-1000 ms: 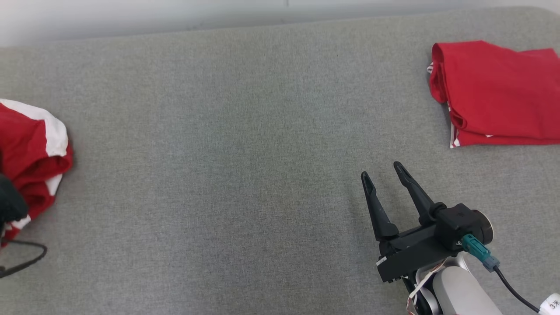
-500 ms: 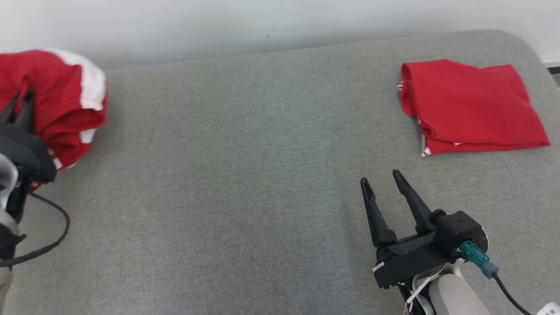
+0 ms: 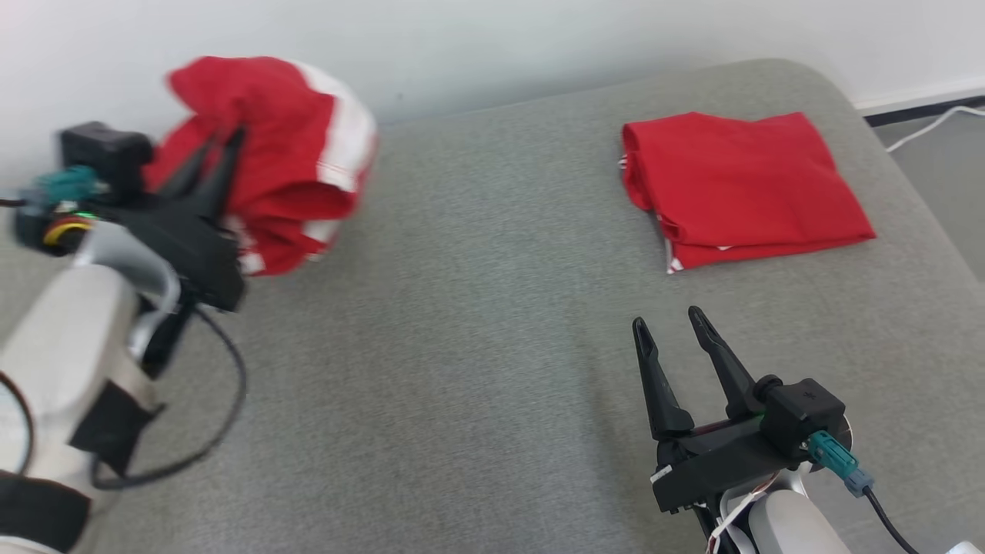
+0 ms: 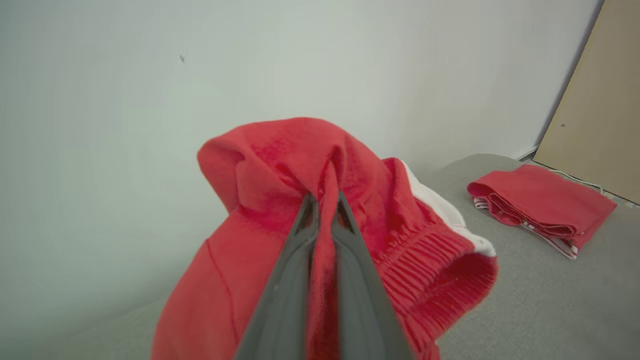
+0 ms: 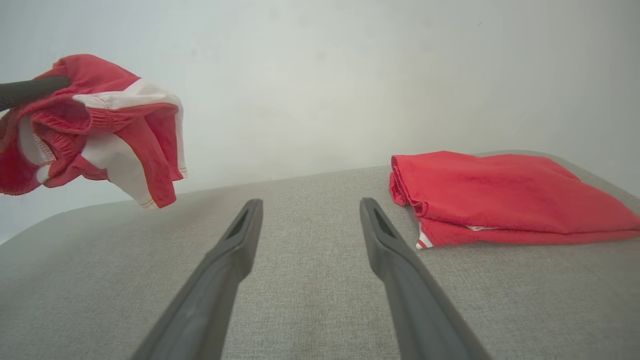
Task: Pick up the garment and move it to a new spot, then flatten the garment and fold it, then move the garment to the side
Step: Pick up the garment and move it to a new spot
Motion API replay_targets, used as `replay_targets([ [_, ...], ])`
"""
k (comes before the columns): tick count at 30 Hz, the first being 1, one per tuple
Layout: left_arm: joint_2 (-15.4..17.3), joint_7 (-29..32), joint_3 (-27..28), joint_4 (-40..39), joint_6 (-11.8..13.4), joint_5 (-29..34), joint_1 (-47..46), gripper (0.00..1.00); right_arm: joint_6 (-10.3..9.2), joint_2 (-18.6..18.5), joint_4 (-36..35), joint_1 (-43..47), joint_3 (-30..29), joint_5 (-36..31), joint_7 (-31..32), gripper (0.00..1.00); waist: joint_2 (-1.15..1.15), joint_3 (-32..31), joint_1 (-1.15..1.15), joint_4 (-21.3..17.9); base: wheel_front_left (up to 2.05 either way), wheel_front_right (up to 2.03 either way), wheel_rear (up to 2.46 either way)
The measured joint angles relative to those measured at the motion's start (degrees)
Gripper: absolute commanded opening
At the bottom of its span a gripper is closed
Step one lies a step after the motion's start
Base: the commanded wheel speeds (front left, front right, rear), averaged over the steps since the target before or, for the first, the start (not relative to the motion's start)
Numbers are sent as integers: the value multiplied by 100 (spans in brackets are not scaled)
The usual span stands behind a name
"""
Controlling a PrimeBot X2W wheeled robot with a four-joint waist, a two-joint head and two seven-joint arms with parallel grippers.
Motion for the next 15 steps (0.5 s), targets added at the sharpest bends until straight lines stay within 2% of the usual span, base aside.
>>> replay_targets([
  [9, -346, 55, -425, -1071, 0, -286, 404, 0, 0, -12, -1, 86, -54, 37, -1, 100, 0, -133, 0, -209, 0, 0, 0],
  [15, -590, -26, -520, -1661, 155, -494, 1076, 0, 0, -1, -11, 120, -98, 26, -1, 100, 0, -147, 0, -219, 0, 0, 0],
])
